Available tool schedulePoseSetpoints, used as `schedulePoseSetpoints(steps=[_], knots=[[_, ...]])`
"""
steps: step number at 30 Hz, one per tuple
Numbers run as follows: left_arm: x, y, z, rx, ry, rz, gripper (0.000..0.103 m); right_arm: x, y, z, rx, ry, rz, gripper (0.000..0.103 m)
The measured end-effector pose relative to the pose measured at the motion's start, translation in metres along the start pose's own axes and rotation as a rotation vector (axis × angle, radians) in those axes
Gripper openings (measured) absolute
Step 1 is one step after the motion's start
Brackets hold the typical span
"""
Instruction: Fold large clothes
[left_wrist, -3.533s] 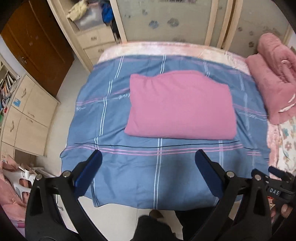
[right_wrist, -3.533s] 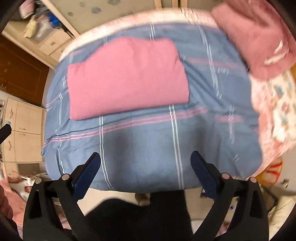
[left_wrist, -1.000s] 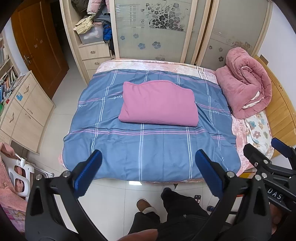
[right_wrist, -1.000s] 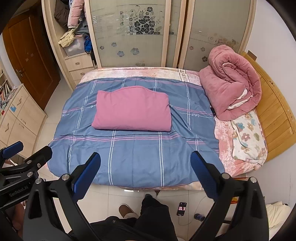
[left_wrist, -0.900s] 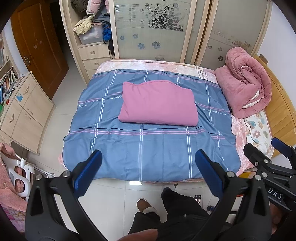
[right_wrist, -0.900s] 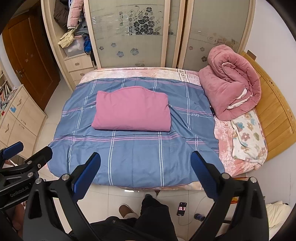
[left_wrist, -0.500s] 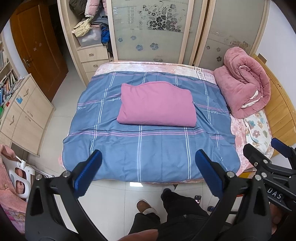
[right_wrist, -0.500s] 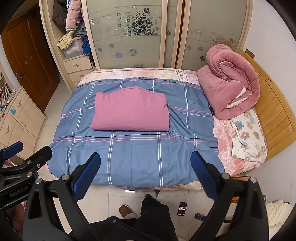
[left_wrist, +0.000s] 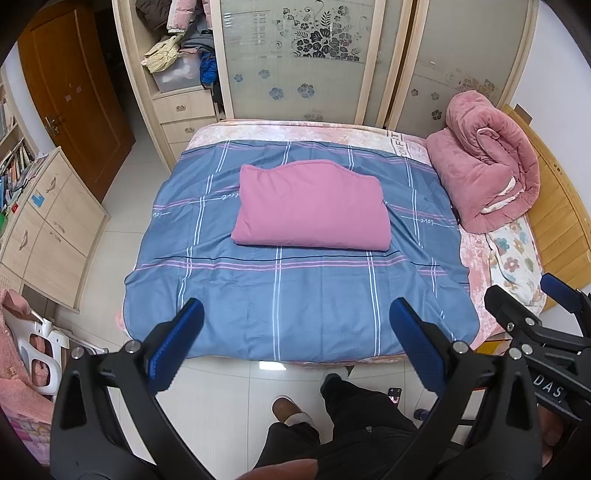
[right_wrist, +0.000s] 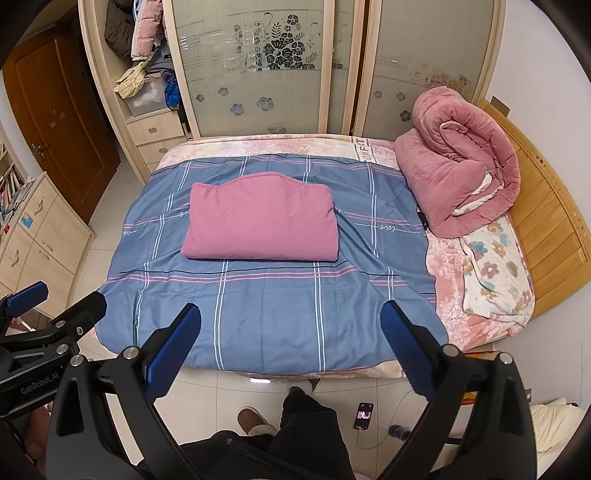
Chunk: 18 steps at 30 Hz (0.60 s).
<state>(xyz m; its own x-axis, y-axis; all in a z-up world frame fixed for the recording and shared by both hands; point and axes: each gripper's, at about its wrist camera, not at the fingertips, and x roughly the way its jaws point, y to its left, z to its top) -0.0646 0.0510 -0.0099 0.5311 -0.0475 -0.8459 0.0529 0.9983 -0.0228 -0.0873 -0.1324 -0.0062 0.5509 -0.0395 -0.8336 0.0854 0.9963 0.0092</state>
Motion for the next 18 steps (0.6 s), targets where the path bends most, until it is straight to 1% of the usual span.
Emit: schedulePoseSetpoints(steps=[18], knots=[[0.0022, -0.0006, 0.001, -0.002, 0.001, 0.001, 0.101, 0.0057, 0.0031, 0.0035, -0.002, 0.006, 0.003, 0.098]])
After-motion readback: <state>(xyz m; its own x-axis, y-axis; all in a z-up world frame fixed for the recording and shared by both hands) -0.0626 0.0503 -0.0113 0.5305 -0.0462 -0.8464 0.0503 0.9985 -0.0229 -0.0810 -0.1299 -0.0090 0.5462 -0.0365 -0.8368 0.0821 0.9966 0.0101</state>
